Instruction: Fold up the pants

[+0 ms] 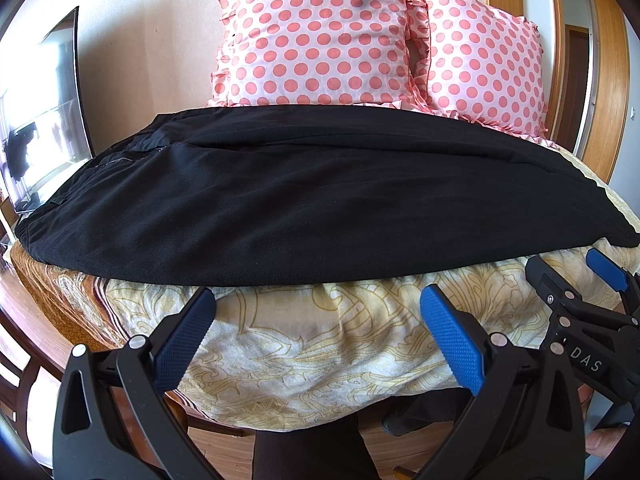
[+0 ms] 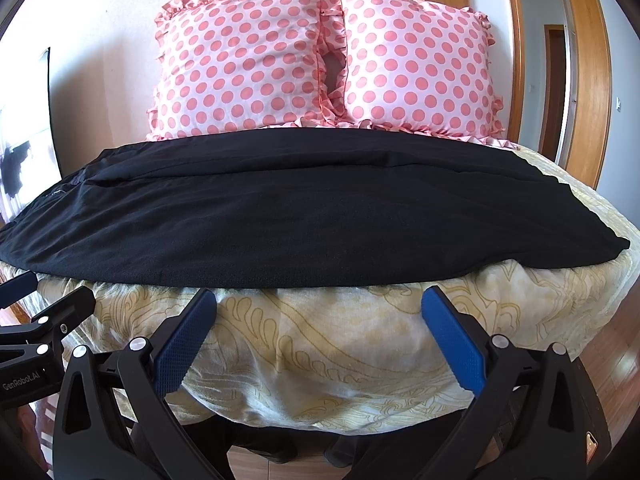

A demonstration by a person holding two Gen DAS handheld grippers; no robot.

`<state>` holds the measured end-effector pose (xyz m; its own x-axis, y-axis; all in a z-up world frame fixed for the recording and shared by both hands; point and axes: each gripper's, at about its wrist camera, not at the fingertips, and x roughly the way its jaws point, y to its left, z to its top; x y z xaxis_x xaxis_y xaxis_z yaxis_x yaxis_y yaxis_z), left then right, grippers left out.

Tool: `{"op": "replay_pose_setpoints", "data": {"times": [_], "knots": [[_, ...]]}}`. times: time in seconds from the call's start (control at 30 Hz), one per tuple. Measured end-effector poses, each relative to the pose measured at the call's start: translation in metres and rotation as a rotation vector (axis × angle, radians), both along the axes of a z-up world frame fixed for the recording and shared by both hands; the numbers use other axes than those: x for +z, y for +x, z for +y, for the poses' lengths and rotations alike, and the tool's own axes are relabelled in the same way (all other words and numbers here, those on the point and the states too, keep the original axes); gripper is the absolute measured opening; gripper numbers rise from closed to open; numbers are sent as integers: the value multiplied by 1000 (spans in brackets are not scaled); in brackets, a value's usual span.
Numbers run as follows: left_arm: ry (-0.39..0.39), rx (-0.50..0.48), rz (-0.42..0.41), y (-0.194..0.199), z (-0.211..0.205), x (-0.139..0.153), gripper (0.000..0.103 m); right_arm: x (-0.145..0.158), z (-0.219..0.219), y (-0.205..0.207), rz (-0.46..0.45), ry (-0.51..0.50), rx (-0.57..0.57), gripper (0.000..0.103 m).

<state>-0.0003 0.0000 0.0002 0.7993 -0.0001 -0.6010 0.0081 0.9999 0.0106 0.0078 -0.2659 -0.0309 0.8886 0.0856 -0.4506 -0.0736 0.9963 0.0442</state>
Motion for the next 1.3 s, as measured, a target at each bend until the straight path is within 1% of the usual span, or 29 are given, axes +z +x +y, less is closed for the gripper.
{"op": "replay_pose_setpoints", "data": {"times": [1.3], "knots": [[-2, 2, 2, 0, 2, -1, 101, 2, 3, 0, 5, 1, -1, 102]]}}
